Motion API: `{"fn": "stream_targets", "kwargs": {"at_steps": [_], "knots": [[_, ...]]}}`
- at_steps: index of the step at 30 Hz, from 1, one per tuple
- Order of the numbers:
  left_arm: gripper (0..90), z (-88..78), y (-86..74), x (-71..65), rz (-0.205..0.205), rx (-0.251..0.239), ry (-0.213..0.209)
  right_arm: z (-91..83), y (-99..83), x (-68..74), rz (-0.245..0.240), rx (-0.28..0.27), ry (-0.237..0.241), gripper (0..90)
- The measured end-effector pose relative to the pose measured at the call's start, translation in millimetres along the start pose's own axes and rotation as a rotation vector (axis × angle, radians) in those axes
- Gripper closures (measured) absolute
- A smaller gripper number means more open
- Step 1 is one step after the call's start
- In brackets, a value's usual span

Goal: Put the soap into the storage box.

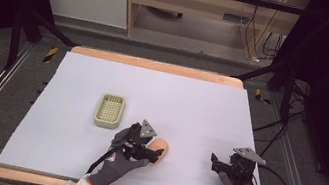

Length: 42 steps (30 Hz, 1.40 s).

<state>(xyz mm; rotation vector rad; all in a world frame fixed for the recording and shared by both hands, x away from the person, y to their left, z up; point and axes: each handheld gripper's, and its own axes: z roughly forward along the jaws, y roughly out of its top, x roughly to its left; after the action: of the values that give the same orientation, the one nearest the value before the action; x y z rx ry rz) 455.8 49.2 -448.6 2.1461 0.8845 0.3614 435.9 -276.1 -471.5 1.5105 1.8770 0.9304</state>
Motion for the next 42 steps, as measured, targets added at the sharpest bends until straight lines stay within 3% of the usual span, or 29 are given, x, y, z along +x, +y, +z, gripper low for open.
{"fn": "stream_targets", "kwargs": {"at_steps": [29,42], "knots": [[24.6,27.0,-7.8,-9.4,0.029,0.090,0.003,1.9,0.2,1.0,0.000,0.013,0.004,7.7],[24.0,30.8,-9.7,-9.2,0.004,0.111,0.003,2.2,0.2,1.1,-0.001,0.015,0.005,7.7]]}}
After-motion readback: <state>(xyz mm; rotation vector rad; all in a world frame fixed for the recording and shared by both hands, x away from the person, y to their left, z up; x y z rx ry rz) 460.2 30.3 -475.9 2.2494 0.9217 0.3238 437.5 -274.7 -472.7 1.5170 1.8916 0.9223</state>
